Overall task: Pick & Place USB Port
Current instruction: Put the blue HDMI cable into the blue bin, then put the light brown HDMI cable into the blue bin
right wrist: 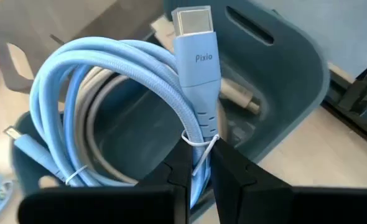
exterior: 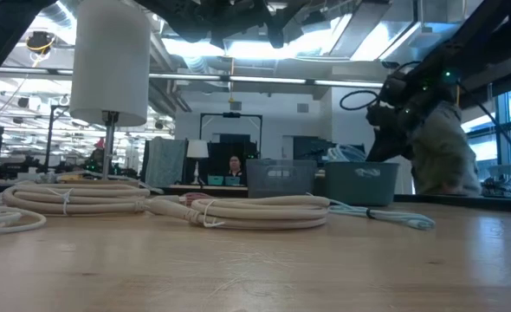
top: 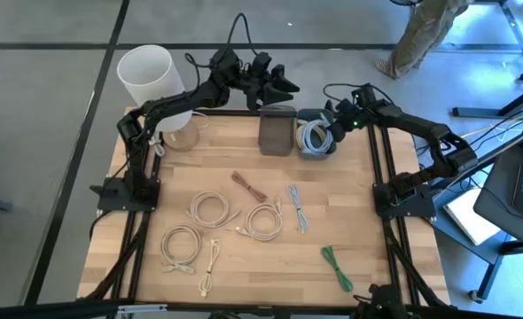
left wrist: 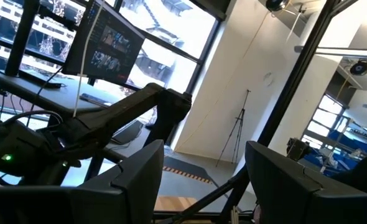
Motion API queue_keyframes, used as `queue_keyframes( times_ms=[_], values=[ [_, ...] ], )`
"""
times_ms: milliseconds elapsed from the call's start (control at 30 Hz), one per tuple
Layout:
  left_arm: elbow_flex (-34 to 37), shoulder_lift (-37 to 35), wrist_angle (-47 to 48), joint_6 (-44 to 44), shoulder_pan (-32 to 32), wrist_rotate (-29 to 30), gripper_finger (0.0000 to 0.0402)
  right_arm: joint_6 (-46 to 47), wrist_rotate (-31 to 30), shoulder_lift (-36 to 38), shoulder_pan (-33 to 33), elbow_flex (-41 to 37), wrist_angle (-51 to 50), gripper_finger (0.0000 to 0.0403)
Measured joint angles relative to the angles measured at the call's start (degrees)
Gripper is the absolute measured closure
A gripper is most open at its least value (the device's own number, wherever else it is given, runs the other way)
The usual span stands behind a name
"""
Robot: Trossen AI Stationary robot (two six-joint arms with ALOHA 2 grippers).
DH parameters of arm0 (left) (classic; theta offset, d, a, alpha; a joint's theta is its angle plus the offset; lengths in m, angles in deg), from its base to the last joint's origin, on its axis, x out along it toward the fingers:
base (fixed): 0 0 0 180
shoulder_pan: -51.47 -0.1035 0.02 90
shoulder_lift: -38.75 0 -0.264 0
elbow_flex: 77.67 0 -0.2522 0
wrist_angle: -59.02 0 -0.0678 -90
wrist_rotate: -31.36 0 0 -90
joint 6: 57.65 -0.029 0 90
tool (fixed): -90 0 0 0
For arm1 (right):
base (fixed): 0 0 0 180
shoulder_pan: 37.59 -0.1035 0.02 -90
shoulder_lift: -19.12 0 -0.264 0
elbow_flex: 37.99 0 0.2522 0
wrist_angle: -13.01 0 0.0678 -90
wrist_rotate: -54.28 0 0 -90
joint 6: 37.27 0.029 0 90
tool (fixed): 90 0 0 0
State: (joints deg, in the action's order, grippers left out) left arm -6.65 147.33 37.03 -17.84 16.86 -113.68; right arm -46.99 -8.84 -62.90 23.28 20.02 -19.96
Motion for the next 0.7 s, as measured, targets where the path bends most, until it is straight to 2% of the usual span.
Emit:
queue_keyframes(
  times_ms=[133, 500, 600, 700],
  values=[
    [0.0, 0.0, 0.0, 0.1, 0.0, 0.0, 0.0181, -1.8, -1.3, 0.0, -0.7, 0.0, 1.4, 0.0359],
    [0.0, 0.0, 0.0, 1.5, 0.1, -1.2, 0.0181, -2.3, -3.8, 0.0, -0.8, 0.0, 6.1, 0.0187],
    [0.0, 0.0, 0.0, 1.5, 0.1, -1.5, 0.0181, -1.7, -3.6, 0.0, -0.8, 0.4, 5.6, 0.0156],
    [0.0, 0.0, -0.1, 1.5, -0.1, -2.6, 0.0181, 0.2, 0.8, 0.6, -1.1, 4.1, 3.1, 0.0145]
  ],
)
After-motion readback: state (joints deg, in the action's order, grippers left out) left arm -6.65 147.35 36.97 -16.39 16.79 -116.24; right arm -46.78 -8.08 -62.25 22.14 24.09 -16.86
